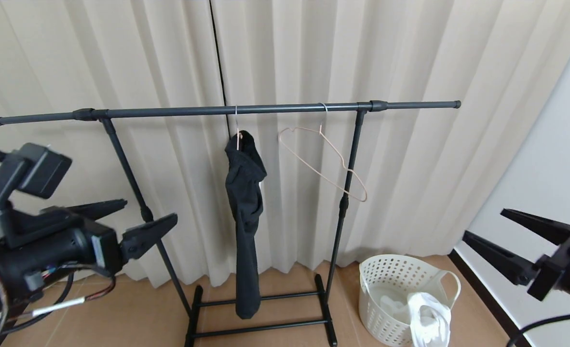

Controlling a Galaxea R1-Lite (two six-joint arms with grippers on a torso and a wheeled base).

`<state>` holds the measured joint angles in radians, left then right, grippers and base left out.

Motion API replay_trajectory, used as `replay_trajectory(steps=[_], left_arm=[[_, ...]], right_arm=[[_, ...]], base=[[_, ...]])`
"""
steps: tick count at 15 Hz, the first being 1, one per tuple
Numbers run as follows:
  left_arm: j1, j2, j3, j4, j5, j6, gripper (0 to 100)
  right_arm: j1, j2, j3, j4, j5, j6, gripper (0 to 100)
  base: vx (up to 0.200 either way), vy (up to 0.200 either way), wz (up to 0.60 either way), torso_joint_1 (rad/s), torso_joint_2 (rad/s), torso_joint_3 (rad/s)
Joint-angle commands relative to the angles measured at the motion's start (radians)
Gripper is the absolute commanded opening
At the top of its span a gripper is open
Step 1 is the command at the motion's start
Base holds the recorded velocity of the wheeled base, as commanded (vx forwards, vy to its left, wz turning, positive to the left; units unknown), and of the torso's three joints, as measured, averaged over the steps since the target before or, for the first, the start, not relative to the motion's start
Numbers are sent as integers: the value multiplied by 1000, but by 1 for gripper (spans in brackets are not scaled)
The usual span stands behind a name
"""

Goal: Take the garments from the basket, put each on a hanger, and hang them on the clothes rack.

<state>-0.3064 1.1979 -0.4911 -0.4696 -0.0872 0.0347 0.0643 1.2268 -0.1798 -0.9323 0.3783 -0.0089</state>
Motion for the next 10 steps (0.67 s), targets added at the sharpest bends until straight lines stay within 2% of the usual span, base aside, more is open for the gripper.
replay_trajectory(steps=[1, 3, 6, 8, 10], left_arm=[[-51, -271, 198, 3, 32, 4, 100], [-48, -360, 299, 3, 78, 2, 100], [-46, -449, 390, 5, 104, 2, 100], [-46, -526, 468, 5, 153, 14, 100], [-46, -597, 491, 42, 162, 22, 100]], right_arm=[[-1, -314, 175, 90, -42, -8, 100], [-7, -538, 180, 308, -44, -9, 100], [-7, -780, 180, 576, -58, -9, 100], [-7, -955, 180, 734, -102, -9, 100], [-7, -1093, 180, 862, -110, -9, 100]], base=[[0, 0, 0, 0, 0, 0], [0, 0, 0, 0, 0, 0], [0, 0, 0, 0, 0, 0], [0, 0, 0, 0, 0, 0], [0, 0, 0, 0, 0, 0]])
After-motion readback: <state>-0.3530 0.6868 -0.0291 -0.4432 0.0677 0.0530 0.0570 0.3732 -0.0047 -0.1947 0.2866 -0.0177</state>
